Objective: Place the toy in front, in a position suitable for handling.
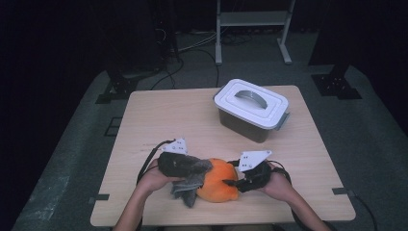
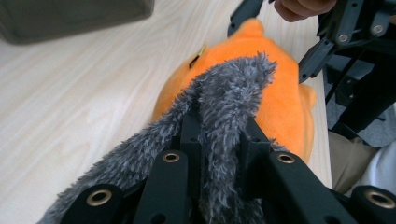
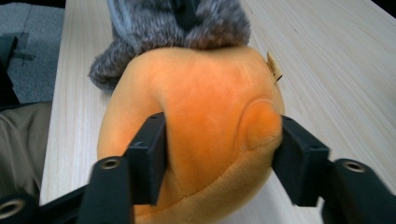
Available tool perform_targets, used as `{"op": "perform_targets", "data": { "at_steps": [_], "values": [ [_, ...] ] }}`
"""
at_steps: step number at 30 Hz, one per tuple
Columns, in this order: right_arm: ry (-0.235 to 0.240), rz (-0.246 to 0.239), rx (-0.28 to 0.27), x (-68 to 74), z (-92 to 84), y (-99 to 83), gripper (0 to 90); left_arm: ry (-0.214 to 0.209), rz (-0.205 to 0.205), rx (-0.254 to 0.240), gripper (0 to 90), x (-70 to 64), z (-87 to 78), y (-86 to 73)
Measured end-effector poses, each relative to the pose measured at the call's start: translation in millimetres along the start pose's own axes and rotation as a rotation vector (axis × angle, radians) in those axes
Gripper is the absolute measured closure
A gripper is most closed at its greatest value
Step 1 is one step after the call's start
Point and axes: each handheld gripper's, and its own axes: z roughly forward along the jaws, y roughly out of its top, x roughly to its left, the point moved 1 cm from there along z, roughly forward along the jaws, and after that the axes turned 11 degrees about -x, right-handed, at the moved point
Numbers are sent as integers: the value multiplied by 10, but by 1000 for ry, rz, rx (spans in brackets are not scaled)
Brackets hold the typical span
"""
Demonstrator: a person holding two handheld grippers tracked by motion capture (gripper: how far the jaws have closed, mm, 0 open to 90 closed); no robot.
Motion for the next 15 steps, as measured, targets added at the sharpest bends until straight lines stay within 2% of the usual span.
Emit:
{"op": "perform_targets", "data": {
  "at_steps": [4, 8, 9, 10, 11, 12, 13, 14, 15],
  "values": [
    [5, 27, -13, -10, 13, -5, 306, -7, -7, -4, 761, -7, -28, -43],
    [17, 64, -29, -47, -22, -24, 302, -13, -14, -1, 760, -11, -55, -70],
    [30, 99, -35, -65, -30, -43, 302, -20, -12, -3, 760, -5, -69, -89],
    [30, 99, -35, -65, -30, -43, 302, -20, -12, -3, 760, -5, -69, -89],
    [45, 129, -38, -77, -14, -69, 310, -18, -12, -6, 760, -3, -76, -100],
    [45, 129, -38, -77, -14, -69, 310, -18, -12, -6, 760, -3, -76, -100],
    [54, 137, -46, -74, -2, -82, 359, -14, 2, -3, 760, -14, -74, -87],
    [54, 137, -46, -74, -2, -82, 359, -14, 2, -3, 760, -14, -74, -87],
    [54, 128, -51, -66, -5, -80, 402, -11, 9, -3, 760, -23, -74, -71]
  ]
}}
